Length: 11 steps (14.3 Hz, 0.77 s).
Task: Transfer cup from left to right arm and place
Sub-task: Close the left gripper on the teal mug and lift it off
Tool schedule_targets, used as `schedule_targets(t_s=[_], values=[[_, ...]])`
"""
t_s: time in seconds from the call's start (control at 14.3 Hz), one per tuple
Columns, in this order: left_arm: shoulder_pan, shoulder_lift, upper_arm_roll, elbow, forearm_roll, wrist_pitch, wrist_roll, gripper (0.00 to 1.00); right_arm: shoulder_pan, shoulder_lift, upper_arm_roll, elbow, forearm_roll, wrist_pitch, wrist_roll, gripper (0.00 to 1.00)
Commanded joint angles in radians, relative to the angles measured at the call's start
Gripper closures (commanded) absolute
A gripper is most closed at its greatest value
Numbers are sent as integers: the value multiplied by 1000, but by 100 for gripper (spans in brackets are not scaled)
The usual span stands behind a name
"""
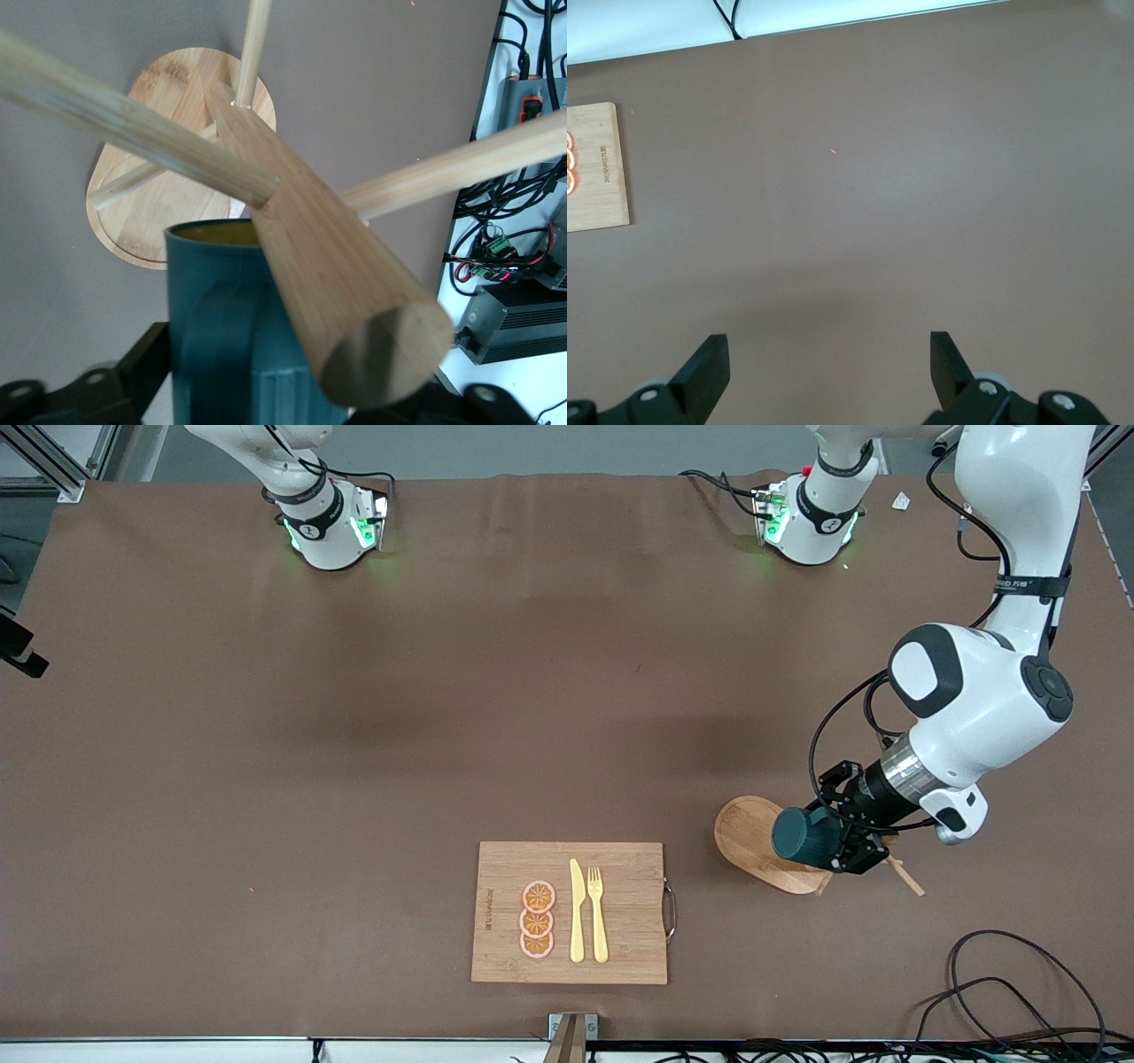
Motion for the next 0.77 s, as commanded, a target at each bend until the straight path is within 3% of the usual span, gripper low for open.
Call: schedule_targets(t_s=[0.0, 0.14, 0.56, 0.7], values=[[-6, 2, -1, 8, -14, 10, -22, 43, -20, -6, 18, 0, -7, -1, -6, 0], [-6, -1, -1, 22, -12, 8, -38, 60, -22, -7, 18, 0, -7, -1, -6, 0], [-14, -21, -79, 124, 3, -50, -130, 61, -22, -7, 18, 0, -7, -1, -7, 0], [-63, -20, -87, 158, 5, -50, -130, 63, -22, -6, 18, 0, -5, -1, -6, 0]])
